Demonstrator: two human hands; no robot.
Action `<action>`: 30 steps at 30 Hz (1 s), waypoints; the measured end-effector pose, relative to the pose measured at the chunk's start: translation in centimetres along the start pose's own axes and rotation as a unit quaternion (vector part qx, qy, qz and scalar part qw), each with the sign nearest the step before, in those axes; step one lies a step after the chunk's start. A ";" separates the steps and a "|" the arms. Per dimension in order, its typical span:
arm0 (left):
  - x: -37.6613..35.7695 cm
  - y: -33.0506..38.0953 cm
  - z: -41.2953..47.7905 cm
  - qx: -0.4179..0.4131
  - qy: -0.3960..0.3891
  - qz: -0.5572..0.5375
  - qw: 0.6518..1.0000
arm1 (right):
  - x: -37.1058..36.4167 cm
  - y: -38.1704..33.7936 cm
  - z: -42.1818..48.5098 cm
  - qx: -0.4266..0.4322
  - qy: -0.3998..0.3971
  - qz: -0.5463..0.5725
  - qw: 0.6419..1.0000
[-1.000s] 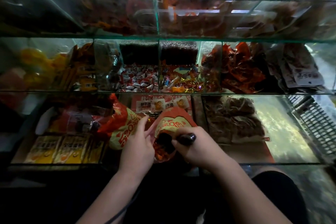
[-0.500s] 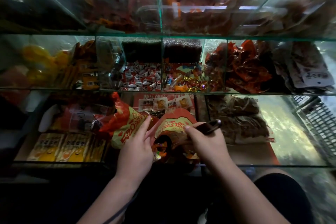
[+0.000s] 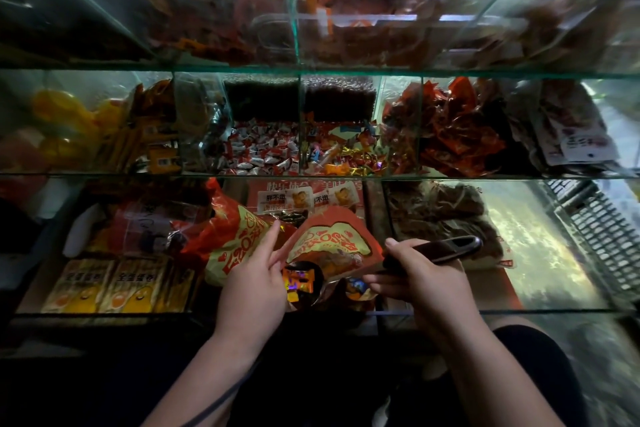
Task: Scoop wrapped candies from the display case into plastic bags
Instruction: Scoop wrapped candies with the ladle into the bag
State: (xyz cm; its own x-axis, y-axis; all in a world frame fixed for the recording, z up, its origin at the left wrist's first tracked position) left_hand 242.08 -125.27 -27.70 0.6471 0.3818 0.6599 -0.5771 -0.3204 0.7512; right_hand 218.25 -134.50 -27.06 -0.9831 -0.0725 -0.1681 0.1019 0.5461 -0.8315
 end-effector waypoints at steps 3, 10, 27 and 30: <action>-0.1 0.3 0.0 0.004 -0.007 -0.001 1.000 | 0.7 0.2 0.3 -0.017 0.012 0.034 0.999; 1.6 5.9 -1.0 -0.181 0.073 0.022 0.981 | 2.1 -1.4 -0.5 0.011 0.014 0.090 0.996; -3.4 12.6 6.4 -0.201 -0.053 0.092 0.974 | 3.6 -9.4 -3.9 0.128 0.025 0.223 0.966; -1.3 13.6 8.1 -0.197 -0.026 0.049 0.979 | 2.4 -10.0 -2.2 0.140 0.028 0.284 0.948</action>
State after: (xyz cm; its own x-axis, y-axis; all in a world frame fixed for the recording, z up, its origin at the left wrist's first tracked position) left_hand 237.41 -137.13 -18.26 0.5975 0.3175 0.7363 -0.7786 0.0102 0.6275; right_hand 214.58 -138.31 -17.93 -0.7634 0.2148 -0.6092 0.6459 0.2400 -0.7247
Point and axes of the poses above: each hand's wrist, its own z-axis towards the middle knuckle, its own x-axis out of the back of the hand, y = z × x, the point moved 8 cm from there along z, towards the middle knuckle, and after that the axes turned 3 degrees about -x, right-handed, at the moved point
